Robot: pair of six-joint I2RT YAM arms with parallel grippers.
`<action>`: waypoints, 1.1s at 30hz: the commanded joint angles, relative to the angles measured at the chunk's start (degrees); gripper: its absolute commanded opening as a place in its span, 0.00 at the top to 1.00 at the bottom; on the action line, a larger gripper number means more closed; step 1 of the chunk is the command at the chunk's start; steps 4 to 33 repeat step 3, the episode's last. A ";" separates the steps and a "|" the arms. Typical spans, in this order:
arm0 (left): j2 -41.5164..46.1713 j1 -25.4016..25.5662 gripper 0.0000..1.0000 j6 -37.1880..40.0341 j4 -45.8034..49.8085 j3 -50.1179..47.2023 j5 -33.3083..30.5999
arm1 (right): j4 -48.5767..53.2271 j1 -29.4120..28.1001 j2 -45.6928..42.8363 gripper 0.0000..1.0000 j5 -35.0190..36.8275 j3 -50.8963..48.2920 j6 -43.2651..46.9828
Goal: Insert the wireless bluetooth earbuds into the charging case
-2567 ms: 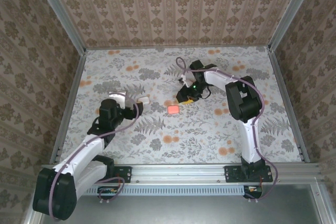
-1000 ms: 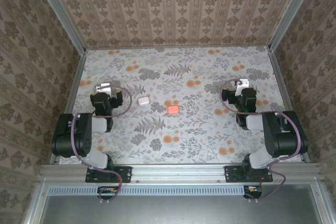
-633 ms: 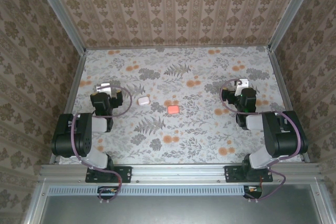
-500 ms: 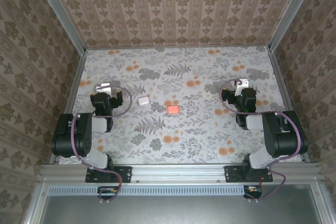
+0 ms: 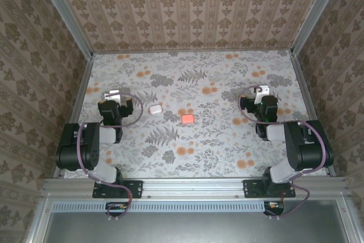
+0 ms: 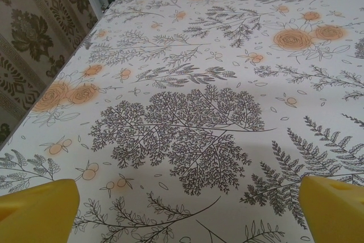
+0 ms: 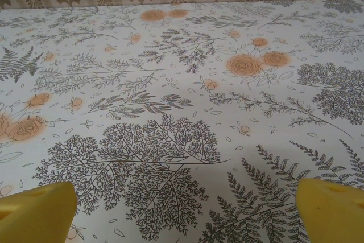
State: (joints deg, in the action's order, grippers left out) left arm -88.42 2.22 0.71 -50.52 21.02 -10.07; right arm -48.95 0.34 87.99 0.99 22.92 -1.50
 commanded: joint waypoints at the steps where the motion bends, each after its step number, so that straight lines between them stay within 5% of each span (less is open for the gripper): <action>1: 0.36 -0.13 0.00 0.59 0.10 1.40 1.18 | -0.20 -0.16 -0.19 0.00 -0.95 0.37 -0.52; 33: 0.49 -0.15 0.00 0.60 0.09 1.27 1.19 | -0.23 -0.16 -0.23 0.00 -0.99 0.35 -0.52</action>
